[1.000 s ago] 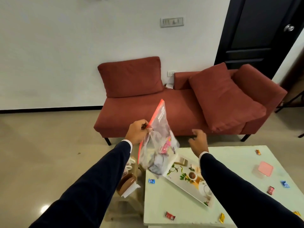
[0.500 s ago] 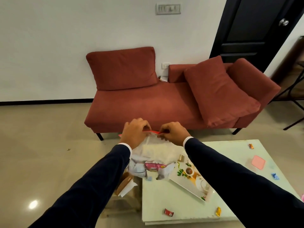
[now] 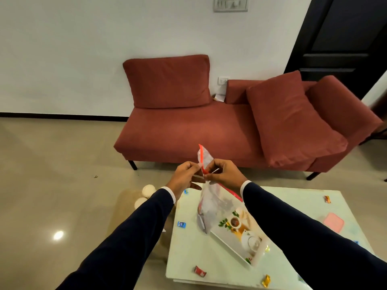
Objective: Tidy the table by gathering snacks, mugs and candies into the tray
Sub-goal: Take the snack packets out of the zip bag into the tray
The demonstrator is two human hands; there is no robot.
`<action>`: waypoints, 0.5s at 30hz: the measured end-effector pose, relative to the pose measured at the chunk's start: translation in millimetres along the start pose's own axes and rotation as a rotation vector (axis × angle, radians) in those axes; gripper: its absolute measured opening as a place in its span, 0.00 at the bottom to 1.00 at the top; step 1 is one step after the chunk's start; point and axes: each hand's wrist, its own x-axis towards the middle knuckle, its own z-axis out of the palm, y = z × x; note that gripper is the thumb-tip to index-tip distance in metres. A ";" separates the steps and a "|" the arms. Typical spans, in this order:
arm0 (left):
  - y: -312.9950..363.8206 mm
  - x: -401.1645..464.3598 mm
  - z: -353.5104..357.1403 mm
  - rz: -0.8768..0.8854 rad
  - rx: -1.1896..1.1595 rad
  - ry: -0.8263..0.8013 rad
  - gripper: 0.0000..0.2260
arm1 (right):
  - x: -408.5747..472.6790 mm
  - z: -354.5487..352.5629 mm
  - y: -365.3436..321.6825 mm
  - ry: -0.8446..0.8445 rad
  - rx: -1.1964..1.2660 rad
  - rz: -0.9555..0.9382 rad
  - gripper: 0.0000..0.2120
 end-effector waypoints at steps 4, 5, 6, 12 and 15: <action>3.8 6.5 47.9 0.002 0.066 0.013 0.08 | -12.1 -42.5 14.4 -0.044 -0.036 -0.019 0.09; 4.0 6.7 55.8 0.011 0.065 0.021 0.07 | -14.1 -49.2 17.8 -0.045 0.005 -0.009 0.10; 2.7 5.9 64.6 0.017 0.053 0.031 0.07 | -16.9 -56.4 21.9 -0.042 0.063 0.007 0.12; -9.0 -8.6 95.9 0.035 0.033 0.064 0.08 | -28.1 -77.2 37.9 -0.039 0.294 0.162 0.15; -8.5 -10.2 104.0 0.042 0.122 0.073 0.07 | -31.6 -79.9 42.8 -0.019 0.247 0.146 0.11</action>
